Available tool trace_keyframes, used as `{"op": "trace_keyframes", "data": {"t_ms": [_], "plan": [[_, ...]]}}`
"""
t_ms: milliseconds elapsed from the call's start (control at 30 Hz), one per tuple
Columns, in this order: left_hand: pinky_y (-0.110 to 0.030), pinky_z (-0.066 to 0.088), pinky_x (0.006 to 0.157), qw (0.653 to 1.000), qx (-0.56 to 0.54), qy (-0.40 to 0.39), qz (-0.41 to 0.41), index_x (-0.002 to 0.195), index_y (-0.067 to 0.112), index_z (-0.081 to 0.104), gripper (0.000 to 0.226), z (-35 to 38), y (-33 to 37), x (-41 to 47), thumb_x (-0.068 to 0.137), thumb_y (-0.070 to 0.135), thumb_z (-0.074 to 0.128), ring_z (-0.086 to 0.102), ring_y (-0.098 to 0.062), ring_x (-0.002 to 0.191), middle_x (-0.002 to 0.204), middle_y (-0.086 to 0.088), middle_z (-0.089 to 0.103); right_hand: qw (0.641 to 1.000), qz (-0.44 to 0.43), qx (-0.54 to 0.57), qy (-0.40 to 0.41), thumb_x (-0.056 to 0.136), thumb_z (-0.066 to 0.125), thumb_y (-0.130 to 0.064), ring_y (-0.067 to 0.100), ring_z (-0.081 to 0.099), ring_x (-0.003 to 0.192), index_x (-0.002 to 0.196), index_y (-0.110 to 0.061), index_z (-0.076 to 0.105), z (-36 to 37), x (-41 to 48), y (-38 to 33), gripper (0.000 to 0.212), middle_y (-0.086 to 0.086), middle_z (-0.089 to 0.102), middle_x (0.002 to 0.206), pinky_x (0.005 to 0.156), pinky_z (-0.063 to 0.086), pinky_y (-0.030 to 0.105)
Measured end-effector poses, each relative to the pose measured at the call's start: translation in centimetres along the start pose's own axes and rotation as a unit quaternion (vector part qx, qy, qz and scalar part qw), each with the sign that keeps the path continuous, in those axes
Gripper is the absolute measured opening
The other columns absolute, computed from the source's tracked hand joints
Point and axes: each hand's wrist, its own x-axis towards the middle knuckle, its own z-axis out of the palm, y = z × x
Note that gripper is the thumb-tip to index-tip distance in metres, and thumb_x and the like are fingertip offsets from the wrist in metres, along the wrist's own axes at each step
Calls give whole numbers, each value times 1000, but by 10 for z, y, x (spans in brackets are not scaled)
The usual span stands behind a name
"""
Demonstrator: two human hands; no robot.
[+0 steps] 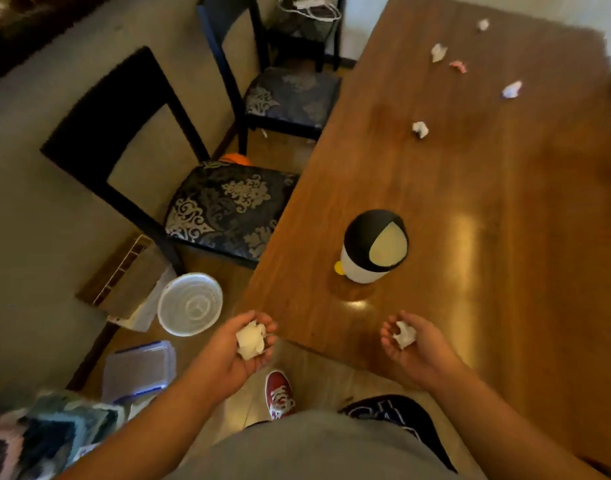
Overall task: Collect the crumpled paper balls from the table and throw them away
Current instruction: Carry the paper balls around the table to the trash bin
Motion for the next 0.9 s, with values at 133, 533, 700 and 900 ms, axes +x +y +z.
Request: {"op": "trace_keyframes", "data": {"t_ms": [133,533,700,900], "plan": [[-27,53,54,997,52,-53,-10,71,12,72,34,48,39,25,91,27,49,64,-18,60,74,-9,68,972,-161,126,113,96,48,-16,16,57,68,78,-11,55,-10,-13,-51,20,6,56,75,54,54,23],[-29,53,51,991,108,-63,-39,72,9,71,33,92,52,39,91,26,50,63,-19,61,73,-9,68,792,-557,-184,169,94,49,-34,4,64,87,92,-29,63,70,-15,-78,15,-9,67,92,73,50,25],[-29,53,52,987,144,-60,-31,75,10,71,29,92,53,31,90,24,51,64,-19,63,74,-10,69,803,-493,-294,161,90,34,-65,8,43,129,136,-36,43,43,21,-55,55,-9,49,141,106,39,37],[-26,50,51,911,393,-102,74,76,20,70,24,134,39,23,93,16,54,66,-15,66,81,-4,70,807,-426,-356,202,89,33,-65,11,55,110,124,-33,53,-43,29,-43,51,-10,58,118,90,49,39]]}}
